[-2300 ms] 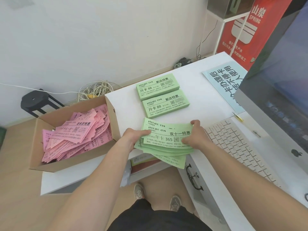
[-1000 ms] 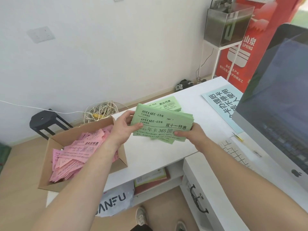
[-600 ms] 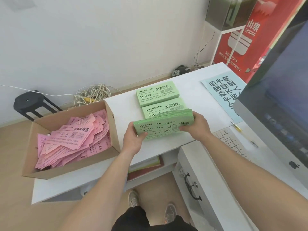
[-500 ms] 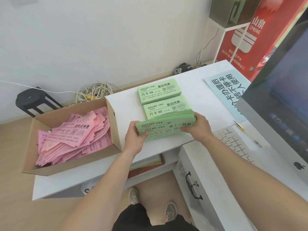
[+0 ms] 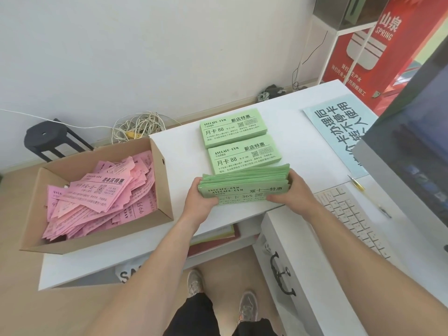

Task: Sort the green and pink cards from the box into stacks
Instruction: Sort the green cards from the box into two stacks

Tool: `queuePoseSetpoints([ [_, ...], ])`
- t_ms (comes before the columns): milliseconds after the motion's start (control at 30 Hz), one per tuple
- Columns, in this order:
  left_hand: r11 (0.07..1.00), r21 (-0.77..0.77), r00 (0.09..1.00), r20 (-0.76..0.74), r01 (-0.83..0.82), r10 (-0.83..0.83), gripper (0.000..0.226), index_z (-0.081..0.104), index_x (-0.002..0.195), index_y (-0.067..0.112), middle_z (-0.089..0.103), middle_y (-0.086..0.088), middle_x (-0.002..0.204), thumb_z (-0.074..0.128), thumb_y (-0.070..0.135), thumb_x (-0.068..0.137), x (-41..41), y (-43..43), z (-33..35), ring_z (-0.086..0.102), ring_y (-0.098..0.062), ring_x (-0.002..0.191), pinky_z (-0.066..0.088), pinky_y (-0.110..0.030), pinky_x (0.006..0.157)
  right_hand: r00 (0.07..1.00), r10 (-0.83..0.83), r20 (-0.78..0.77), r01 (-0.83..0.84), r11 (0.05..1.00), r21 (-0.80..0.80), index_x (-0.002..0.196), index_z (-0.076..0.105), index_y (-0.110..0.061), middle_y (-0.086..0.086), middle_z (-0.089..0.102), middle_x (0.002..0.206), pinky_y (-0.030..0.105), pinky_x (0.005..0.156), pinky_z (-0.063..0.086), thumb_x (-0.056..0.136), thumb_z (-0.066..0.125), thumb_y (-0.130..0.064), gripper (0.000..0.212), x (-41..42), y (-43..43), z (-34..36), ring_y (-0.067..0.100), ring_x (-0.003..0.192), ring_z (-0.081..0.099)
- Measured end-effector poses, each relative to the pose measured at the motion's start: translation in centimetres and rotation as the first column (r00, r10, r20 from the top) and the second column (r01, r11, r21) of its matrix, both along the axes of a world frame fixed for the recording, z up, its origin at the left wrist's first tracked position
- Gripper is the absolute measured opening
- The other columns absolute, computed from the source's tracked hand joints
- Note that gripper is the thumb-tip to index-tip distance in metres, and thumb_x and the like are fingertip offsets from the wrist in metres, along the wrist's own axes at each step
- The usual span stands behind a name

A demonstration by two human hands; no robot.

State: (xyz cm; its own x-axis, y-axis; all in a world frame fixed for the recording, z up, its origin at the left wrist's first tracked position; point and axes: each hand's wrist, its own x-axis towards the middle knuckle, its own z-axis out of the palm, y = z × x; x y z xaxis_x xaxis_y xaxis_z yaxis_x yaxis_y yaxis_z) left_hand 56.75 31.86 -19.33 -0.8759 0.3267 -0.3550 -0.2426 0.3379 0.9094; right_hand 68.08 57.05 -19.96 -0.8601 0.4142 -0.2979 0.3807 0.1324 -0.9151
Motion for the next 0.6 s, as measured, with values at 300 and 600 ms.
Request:
queuePoseSetpoints([
  [300, 0.998, 0.059, 0.999, -0.043, 0.029, -0.027, 0.043, 0.056, 0.104, 0.012, 0.066, 0.004, 0.091, 0.057, -0.022, 0.077, 0.5, -0.1, -0.8, 0.06, -0.008, 0.08, 0.049, -0.025, 0.073, 0.999, 0.047, -0.003, -0.047, 0.999, -0.003, 0.108, 0.064, -0.017, 0.001, 0.072, 0.105, 0.041, 0.081, 0.061, 0.063, 0.094, -0.002, 0.057, 0.2, 0.8, -0.7, 0.015, 0.096, 0.068],
  [600, 0.997, 0.047, 0.995, -0.079, 0.057, -0.053, 0.039, 0.059, 0.1, 0.018, 0.066, 0.004, 0.111, 0.06, 0.001, 0.065, 0.5, -0.3, -0.2, 0.06, -0.007, 0.087, 0.046, -0.022, 0.072, 0.996, 0.08, -0.026, -0.08, 0.997, -0.003, 0.114, 0.058, -0.016, -0.003, 0.067, 0.113, 0.039, 0.077, 0.062, 0.066, 0.091, 0.0, 0.061, 0.2, 0.3, -0.2, 0.015, 0.096, 0.066],
])
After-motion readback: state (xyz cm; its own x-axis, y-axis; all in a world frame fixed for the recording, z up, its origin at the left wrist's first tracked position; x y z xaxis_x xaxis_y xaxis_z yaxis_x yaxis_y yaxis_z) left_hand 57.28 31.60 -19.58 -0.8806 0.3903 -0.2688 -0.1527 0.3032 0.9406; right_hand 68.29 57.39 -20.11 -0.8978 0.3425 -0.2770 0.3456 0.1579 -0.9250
